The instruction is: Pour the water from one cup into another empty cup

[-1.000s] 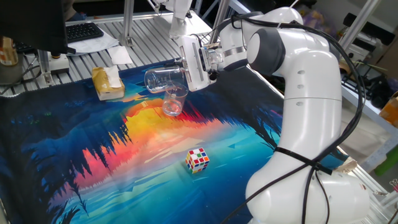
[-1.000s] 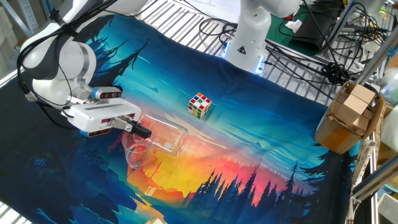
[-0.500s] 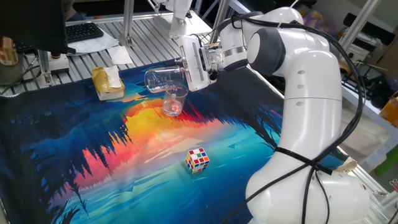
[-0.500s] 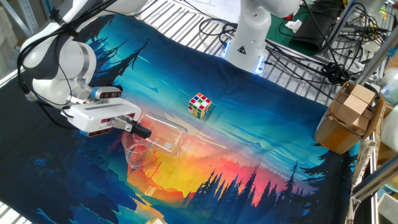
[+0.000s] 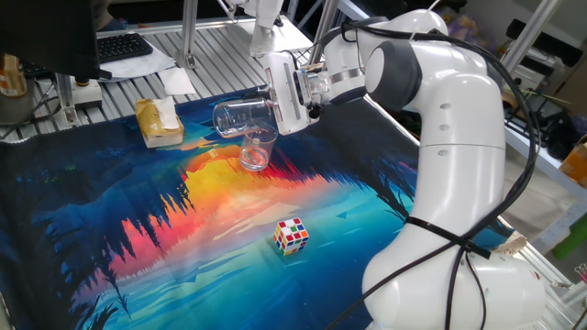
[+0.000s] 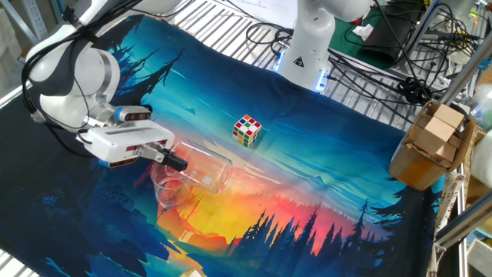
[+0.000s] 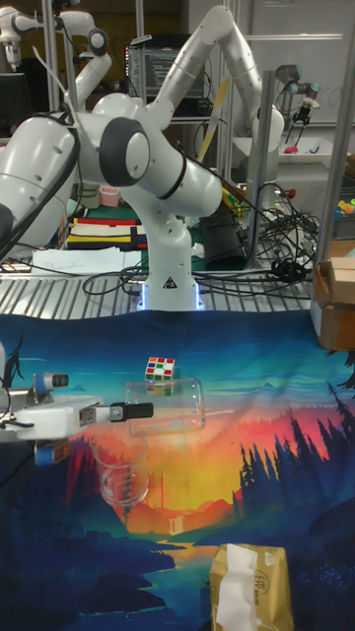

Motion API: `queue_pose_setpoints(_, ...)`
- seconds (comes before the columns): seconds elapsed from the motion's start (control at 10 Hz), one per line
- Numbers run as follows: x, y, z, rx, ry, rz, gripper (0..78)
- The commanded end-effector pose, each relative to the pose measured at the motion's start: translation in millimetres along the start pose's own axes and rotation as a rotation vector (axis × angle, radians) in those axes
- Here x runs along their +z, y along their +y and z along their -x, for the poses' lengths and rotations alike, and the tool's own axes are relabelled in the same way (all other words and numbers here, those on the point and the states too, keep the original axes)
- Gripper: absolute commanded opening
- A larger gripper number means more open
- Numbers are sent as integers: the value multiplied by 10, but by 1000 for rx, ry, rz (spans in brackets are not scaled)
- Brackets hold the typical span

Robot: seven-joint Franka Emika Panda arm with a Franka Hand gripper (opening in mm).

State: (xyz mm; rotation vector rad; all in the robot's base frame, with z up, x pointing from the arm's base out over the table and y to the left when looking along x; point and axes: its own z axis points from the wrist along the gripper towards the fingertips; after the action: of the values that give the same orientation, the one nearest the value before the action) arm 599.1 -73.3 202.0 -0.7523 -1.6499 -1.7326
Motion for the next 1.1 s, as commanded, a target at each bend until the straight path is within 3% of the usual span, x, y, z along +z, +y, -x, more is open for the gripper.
queue_pose_setpoints(0.1,179,82,-274,-53,-205,-204,12)
queue_pose_setpoints(0.3,333,72,-402,-73,-270,-274,12)
queue_pose_setpoints(0.4,343,72,-410,-76,-274,-278,12)
queue_pose_setpoints(0.5,457,71,-512,-81,-320,-324,12)
queue_pose_setpoints(1.1,631,111,-675,-85,-388,-395,12)
